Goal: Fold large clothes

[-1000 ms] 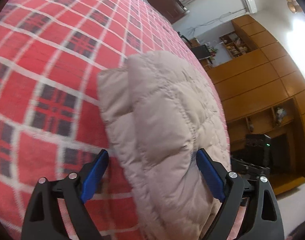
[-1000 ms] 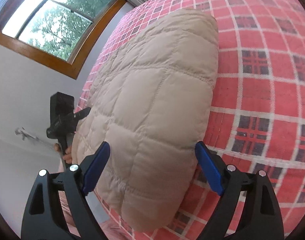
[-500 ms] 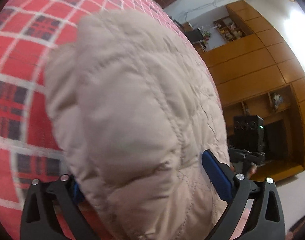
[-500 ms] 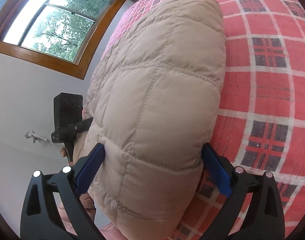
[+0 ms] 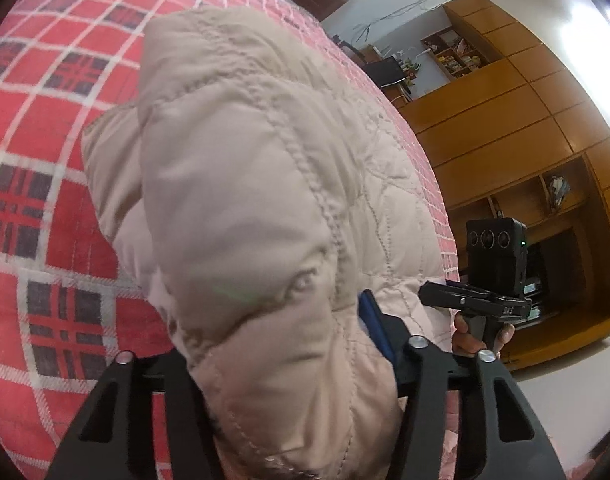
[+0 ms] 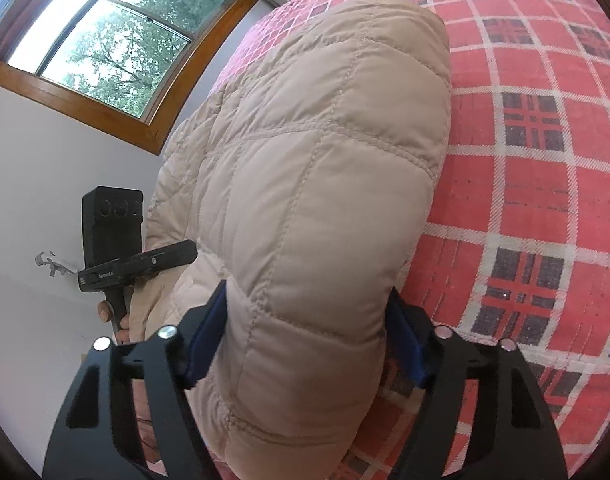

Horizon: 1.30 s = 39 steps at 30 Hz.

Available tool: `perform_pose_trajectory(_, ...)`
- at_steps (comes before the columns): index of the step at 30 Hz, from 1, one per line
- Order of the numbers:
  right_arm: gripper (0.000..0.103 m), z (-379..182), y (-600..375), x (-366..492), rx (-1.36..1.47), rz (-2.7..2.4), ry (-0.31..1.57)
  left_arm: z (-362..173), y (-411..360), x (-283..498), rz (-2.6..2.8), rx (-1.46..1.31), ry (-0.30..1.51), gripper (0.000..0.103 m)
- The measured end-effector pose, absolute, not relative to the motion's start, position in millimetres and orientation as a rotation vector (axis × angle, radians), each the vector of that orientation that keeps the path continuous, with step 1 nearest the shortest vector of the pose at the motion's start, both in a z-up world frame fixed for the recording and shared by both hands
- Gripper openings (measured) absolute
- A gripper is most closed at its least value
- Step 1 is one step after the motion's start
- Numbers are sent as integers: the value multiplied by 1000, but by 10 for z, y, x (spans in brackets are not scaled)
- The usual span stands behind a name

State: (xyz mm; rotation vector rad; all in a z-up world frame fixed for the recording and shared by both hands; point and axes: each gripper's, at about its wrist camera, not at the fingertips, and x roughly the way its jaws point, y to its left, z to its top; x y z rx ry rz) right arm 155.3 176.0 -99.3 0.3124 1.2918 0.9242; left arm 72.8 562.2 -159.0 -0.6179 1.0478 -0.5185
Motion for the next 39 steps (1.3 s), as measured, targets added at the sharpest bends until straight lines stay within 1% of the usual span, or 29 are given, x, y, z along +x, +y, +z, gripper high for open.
perform_pose_trajectory(6, 60, -925, 1694, 1522, 306, 942, 1273, -1511, 5566, 649, -510, -606, 1014, 45)
perform_pose_trajectory(10, 57, -838, 1604, 1500, 313, 955, 1255, -1438, 5545, 618, -530, -605, 1003, 44)
perform_pose_trajectory(18, 56, -560, 1217, 1444, 320, 934, 1187, -1297, 5428, 694, -579, -597, 979, 44)
perform_pose_trajectory(26, 56, -262, 684, 1689, 318, 847, 1125, -1049, 4976, 1133, -641, -546, 955, 44)
perform_pose_trajectory(31, 56, -275, 423, 1949, 328, 800, 1120, -1100, 4756, 1420, -656, -552, 953, 44)
perform_pose_trajectory(39, 56, -426, 251, 2273, 344, 759, 1144, -1316, 4628, 1711, -647, -582, 973, 44)
